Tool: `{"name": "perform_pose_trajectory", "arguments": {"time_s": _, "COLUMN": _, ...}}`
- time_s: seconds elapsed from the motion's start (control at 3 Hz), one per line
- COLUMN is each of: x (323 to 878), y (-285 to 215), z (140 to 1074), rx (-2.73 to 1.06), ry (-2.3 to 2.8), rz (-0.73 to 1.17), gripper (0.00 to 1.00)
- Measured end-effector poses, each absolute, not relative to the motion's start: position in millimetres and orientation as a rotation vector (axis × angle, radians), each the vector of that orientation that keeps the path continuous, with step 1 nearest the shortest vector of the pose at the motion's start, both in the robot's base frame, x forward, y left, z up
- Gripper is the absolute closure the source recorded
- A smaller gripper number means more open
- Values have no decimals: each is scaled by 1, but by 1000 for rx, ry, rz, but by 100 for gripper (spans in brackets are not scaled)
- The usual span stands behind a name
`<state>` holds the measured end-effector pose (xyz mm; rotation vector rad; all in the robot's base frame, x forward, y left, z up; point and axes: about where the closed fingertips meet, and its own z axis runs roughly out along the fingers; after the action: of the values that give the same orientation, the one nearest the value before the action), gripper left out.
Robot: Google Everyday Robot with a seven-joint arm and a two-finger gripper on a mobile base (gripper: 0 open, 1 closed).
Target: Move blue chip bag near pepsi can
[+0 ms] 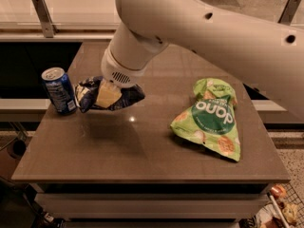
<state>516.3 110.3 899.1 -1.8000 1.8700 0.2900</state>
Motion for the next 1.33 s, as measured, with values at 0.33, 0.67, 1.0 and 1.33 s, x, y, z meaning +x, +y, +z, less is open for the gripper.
{"name": "perform_pose_trajectory", "arguments": {"time_s": 0.33, "x": 515, "y": 111, "z": 899, "rx": -1800, "ry": 1872, "rz": 289, "gripper": 83}}
{"name": "perform_pose_trajectory", "arguments": {"time_s": 0.67, "x": 514, "y": 111, "z": 900, "rx": -1802, "ry": 1870, "rz": 287, "gripper": 59}}
{"name": "perform_pose_trajectory", "arguments": {"time_s": 1.0, "x": 513, "y": 111, "z": 902, "rx": -1802, "ry": 1867, "rz": 283, "gripper": 36}}
{"name": "perform_pose_trajectory", "arguments": {"time_s": 1.33, "x": 511, "y": 111, "z": 904, "rx": -1802, "ry": 1863, "rz": 278, "gripper": 12}}
